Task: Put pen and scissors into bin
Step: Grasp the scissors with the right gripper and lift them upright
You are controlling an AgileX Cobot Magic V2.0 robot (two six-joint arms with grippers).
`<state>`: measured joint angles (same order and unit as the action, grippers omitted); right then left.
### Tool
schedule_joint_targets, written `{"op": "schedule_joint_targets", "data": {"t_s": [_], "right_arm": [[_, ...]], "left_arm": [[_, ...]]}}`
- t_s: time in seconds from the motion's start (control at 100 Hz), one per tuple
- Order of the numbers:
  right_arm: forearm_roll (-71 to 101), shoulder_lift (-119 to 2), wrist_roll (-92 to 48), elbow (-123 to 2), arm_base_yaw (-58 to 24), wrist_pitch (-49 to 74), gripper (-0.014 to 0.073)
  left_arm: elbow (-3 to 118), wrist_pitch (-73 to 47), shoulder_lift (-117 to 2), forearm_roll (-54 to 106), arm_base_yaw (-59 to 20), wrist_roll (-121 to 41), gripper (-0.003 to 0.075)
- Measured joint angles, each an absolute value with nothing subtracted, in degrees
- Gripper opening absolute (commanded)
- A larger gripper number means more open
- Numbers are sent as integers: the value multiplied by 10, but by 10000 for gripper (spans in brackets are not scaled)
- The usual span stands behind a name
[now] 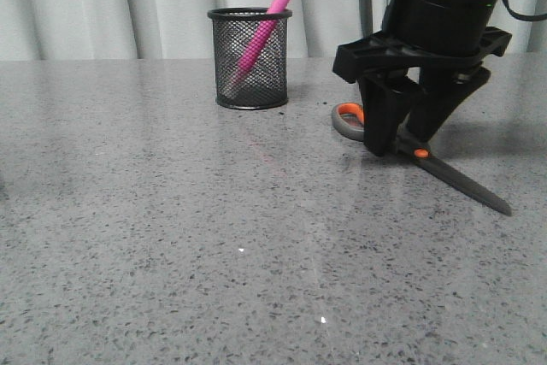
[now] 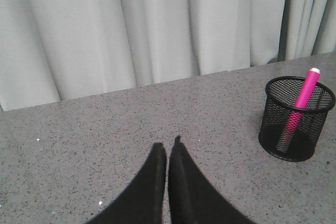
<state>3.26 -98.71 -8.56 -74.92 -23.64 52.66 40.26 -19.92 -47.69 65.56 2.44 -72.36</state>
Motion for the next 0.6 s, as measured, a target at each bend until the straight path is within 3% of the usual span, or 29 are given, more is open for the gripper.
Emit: {"op": "schedule_joint_targets", "data": {"t_s": [0.25, 0.6], "right_arm": [[28, -987, -83, -751, -249, 528, -74], [15, -919, -83, -730, -250, 508, -76]], "left_arm": [[402, -199, -477, 656, 24, -724, -19], [401, -199, -477, 656, 24, -724, -19]]}}
